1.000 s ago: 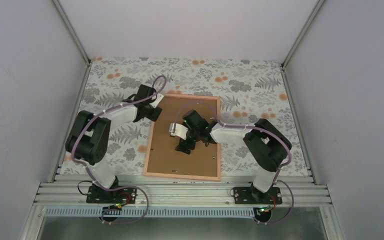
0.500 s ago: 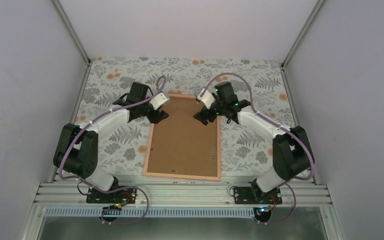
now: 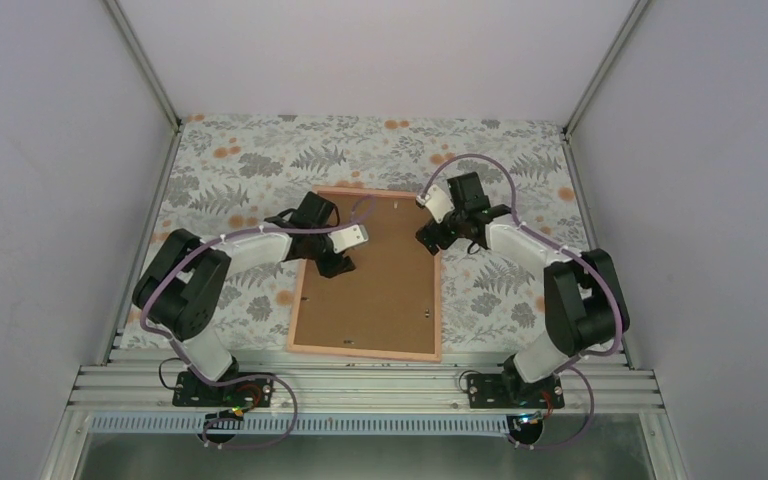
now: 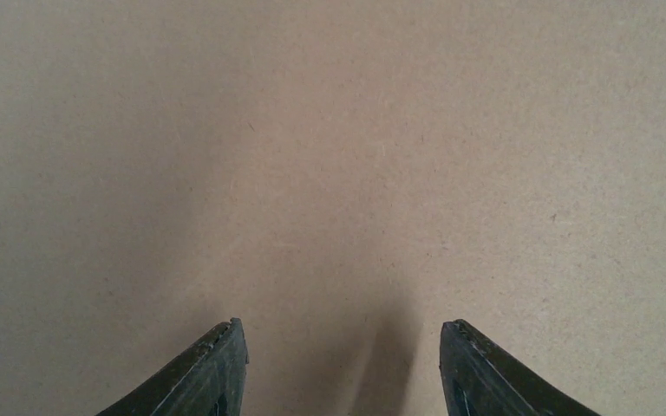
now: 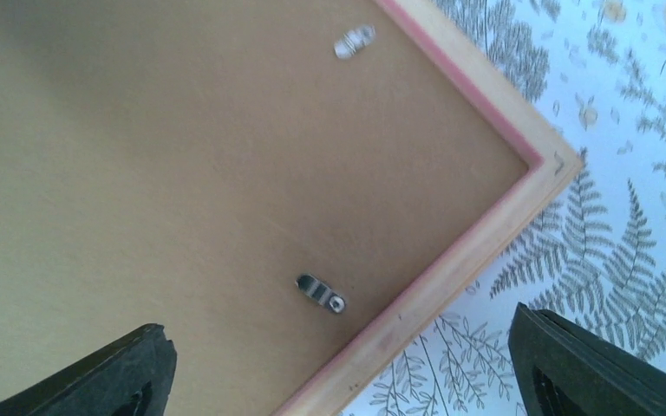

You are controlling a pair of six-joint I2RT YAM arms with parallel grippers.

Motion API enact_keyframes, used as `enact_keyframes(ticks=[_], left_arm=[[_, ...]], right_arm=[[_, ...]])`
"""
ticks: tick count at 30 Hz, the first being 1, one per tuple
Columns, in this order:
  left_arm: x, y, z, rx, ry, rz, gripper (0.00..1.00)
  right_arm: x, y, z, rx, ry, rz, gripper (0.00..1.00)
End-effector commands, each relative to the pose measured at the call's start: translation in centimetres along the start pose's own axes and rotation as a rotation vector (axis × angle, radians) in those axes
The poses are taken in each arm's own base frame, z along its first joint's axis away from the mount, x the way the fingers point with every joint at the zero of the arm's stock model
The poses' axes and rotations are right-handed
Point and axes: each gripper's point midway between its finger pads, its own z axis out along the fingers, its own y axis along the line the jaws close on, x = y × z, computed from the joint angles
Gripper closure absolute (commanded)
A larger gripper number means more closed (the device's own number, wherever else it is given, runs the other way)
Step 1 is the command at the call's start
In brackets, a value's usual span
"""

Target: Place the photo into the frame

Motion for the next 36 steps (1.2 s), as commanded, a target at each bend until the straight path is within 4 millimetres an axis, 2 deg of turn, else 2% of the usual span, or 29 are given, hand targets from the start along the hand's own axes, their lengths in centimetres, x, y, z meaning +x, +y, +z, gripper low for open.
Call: enact_keyframes(ticks=[1,5,9,14,18,23,28,31,36], left_arm=[[0.5,-0.1,0.8,-0.015,0.010,0.045,0.44],[1.7,-1.2,1.7,-0.021,0.054,0.092,0.47],[2.7,-1.8,2.1,-0.015,0.079,0.102,0.47],[3.2,-2.0,2.2,-0.013,0.089,0.099,0.48],[3.5,-1.9,2.2,-0.018,0.099,0.099,0.48],[3.7,-1.8,2.1,-0.027,0.106,0.097,0.48],[3.8,-1.8,2.2,-0.029,0.110,0.094,0.48],[3.7,-1.9,2.4,-0.022,0.109,0.088,0.48],[3.5,-1.9,2.5,-0.015,0.103,0.076,0.48]], right_arm=[[3.0,-1.5,2.1,0.103,0.096,-0.046,0.04],[4.4,-1.9,3.7,0.129,0.147,-0.041,0.04],[4.6,-2.4,4.8,0.147,0.167,-0.032,0.04],[4.9,-2.6,6.4,0.146,0.189,-0.006,0.04],[5.0,-3.5,7.3,0.185,0.210,0.009,0.04],[5.4,-4.5,7.2,0.228,0.233,-0.021,0.04],[7.0,-5.5,6.3,0.251,0.267,-0.045,0.04],[7.3,-6.0,5.7,0.247,0.272,-0.036,0.04],[6.2,-4.7,5.2,0.157,0.241,-0.035,0.04]])
